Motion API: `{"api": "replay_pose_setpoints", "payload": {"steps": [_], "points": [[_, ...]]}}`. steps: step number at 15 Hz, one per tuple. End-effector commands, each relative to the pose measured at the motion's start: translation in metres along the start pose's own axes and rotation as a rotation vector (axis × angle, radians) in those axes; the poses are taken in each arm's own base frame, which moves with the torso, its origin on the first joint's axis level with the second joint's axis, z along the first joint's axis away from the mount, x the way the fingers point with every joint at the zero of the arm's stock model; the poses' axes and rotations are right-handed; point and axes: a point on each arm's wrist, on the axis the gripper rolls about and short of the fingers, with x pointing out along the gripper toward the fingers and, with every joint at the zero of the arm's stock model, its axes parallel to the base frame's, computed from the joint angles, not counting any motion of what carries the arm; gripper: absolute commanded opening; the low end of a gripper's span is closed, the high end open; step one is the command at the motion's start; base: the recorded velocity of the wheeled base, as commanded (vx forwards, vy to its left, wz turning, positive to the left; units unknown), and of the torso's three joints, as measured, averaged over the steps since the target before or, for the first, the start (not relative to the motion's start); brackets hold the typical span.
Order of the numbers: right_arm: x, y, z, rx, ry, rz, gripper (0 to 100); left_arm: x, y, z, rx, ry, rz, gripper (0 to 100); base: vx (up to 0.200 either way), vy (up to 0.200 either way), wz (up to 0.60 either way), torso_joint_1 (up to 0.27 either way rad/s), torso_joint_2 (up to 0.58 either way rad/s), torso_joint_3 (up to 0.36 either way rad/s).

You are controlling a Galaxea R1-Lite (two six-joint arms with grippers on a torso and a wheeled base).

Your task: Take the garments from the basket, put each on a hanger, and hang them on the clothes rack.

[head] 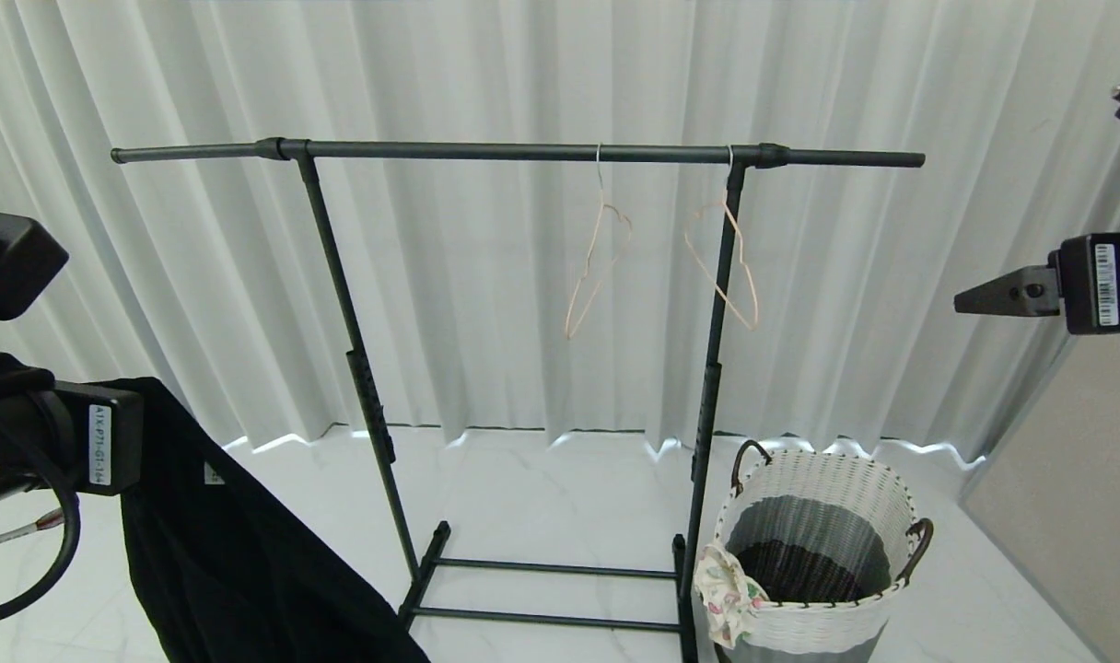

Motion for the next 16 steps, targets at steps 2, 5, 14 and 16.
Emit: {"api": "replay_pose_setpoints", "payload": {"steps": [2, 5, 14, 16], "points": [[0.008, 0.003, 0.001, -0.003, 0.003, -0.001, 100, -0.001, 0.0, 0.0, 0.0, -0.003, -0.001, 0, 0.0, 0.0, 0.0, 0.215, -0.5, -0.283], [0.009, 0.005, 0.003, 0.006, -0.022, 0.005, 100, -0.002, 0.001, 0.0, 0.0, -0.007, 0.0, 0, 0.0, 0.0, 0.0, 0.232, -0.52, -0.286], [0.018, 0.011, 0.007, -0.006, -0.027, 0.098, 100, -0.008, 0.002, -0.001, 0.047, -0.025, -0.005, 0, 0.2, 0.0, 0.0, 0.045, -0.09, -0.045], [0.025, 0.015, 0.009, -0.008, -0.031, 0.11, 100, -0.008, 0.002, -0.001, 0.047, -0.025, -0.005, 0, 0.2, 0.0, 0.0, -0.002, 0.01, 0.005]]}}
